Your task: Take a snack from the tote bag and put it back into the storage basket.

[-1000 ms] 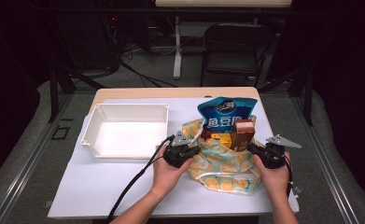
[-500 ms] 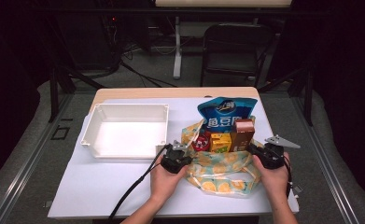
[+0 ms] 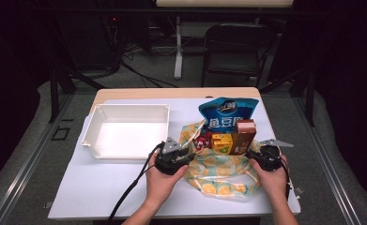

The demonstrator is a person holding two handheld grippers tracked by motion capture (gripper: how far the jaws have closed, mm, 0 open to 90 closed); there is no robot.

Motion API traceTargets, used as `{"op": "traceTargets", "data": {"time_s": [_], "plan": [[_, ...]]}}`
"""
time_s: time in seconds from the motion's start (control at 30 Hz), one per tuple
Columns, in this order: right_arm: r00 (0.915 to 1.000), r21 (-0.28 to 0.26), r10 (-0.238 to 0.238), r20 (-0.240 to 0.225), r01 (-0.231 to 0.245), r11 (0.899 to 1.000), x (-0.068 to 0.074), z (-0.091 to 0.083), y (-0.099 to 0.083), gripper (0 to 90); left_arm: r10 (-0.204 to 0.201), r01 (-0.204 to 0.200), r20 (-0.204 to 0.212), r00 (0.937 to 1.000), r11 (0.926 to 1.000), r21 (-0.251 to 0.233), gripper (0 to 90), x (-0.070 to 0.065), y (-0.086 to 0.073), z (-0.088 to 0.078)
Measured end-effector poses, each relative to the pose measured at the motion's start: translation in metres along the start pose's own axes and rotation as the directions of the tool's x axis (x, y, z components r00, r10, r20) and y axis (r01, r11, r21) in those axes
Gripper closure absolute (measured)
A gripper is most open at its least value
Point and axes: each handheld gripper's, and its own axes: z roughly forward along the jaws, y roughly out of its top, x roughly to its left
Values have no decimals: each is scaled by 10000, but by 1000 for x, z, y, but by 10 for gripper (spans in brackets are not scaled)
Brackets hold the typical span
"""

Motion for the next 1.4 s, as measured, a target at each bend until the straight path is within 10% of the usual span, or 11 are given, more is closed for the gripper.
{"op": "traceTargets", "data": {"time_s": [0.1,0.13,0.4,0.57,0.67,0.97,1.13,1.27,1.4], "plan": [[10000,-157,61,68,-60,9999,-2,-7,2,708,191,-196,-102,9998,9987,-466,636,0,12,-11],[9976,-1009,580,-382,-616,9930,-6,-19,6,628,174,-188,-220,9996,9977,-644,606,5,17,-13],[9999,-2599,100,125,-64,9656,-3,-39,15,535,-502,440,-708,9962,9953,-857,506,25,26,10],[9982,-3001,28,591,151,9538,-4,-35,19,528,-737,676,-772,9943,9946,-784,712,31,22,30],[9997,-2728,102,203,-42,9621,-5,-24,19,632,-599,584,-1068,9925,9981,-173,885,29,16,41],[9999,-1940,-114,-97,93,9809,-1,-7,18,897,-112,262,-1446,9894,9944,1023,900,30,2,56],[9998,-1362,-169,49,175,9905,-2,-1,17,900,209,44,-1780,9838,9901,1406,900,25,-12,66],[9985,138,467,284,-471,9988,-10,20,6,900,229,96,-1824,9830,9845,1751,900,26,-16,69],[9967,201,799,174,-802,9966,-15,18,6,900,104,207,-1865,9824,9862,1644,898,24,-18,67]]}}
